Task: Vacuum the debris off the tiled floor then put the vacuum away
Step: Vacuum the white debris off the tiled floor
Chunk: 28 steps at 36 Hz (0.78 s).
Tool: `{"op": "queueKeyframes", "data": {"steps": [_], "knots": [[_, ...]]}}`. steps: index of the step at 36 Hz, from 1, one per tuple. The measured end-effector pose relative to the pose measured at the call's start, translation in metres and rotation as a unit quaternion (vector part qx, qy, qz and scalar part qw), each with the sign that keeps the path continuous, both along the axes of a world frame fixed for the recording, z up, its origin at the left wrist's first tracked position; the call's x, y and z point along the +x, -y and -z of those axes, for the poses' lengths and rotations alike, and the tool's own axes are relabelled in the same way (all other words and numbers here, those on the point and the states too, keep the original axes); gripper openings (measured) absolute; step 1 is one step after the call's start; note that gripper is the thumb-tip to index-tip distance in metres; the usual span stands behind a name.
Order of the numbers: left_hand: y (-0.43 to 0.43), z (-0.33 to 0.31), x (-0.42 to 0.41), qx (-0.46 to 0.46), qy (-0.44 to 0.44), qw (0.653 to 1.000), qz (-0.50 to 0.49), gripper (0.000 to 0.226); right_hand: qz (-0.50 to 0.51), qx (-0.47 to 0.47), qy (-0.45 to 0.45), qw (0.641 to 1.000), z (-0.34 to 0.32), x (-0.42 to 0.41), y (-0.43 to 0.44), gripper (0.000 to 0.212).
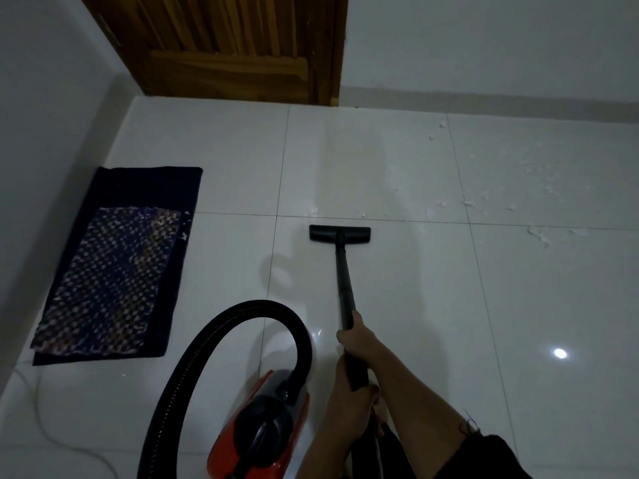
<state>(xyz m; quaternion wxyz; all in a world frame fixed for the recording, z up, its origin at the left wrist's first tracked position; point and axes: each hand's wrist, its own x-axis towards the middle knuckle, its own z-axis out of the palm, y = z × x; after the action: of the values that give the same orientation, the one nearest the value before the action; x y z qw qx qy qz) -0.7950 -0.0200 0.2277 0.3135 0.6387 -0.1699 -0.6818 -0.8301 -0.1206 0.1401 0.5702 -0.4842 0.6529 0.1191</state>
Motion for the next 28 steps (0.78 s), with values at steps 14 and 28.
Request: {"op": "queueKeyframes", "data": {"steps": [14, 28], "knots": [[0.012, 0.025, -0.027, -0.005, -0.005, 1.0, 0.019, 0.062, 0.023, -0.002, -0.004, 1.0, 0.002, -0.029, 0.014, 0.074], [0.056, 0.032, -0.068, -0.01, 0.003, 0.999, 0.04, 0.06, 0.05, -0.001, 0.012, 0.999, 0.008, -0.072, 0.058, 0.074]]}}
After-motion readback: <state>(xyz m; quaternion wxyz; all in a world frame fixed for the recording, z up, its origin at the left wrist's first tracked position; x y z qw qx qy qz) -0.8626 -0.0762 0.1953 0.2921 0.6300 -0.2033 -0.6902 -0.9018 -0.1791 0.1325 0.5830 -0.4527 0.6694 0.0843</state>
